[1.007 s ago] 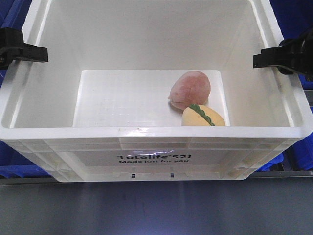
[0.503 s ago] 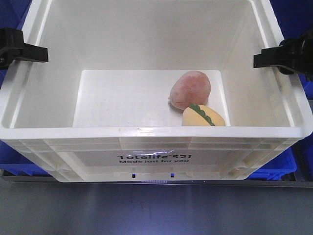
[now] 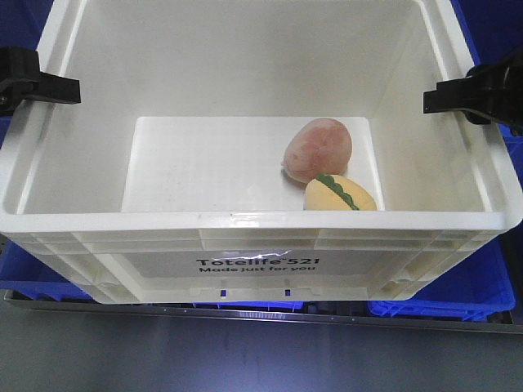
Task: Place moving items into box and shelve
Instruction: 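Hold the crate level with both grippers as the base aligns with the shelf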
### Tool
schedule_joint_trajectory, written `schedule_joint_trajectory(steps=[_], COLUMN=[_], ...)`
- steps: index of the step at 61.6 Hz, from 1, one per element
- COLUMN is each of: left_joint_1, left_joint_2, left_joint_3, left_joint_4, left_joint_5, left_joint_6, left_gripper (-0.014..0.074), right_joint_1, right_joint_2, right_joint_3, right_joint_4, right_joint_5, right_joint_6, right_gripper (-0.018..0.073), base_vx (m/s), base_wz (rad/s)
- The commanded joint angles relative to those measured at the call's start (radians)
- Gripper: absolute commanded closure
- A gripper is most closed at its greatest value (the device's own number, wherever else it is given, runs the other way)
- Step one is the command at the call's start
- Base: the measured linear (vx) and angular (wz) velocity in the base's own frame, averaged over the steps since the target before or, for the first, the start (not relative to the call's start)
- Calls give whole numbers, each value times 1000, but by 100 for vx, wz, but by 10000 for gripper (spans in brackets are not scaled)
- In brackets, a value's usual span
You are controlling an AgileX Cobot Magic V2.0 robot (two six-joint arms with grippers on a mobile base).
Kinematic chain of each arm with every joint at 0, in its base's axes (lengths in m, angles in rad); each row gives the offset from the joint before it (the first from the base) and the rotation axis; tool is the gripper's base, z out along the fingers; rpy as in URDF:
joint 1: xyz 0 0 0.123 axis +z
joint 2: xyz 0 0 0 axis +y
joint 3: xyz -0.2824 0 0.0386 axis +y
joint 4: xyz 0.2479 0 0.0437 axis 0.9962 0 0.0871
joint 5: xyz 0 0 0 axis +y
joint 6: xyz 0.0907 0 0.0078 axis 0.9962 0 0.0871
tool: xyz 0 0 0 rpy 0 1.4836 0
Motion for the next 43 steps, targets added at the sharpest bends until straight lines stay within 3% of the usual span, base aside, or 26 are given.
schedule_joint_trajectory(steps=[1, 43], left_joint_1=[-11, -11], left_joint_2=[-30, -30], left_joint_3=[-45, -45], left_joint_4=[-175, -175], left_joint_5=[-78, -78], left_joint_6=[18, 18], left_gripper=[594, 594], right_joint_1=[13, 13], right_joint_2=[-35, -35], right_joint_3=[-49, -49], right_joint_4=[144, 144], right_joint_5=[-97, -97], right_joint_6=[-40, -40], right_gripper=[565, 565], base_vx=[10, 10], base_wz=[4, 1])
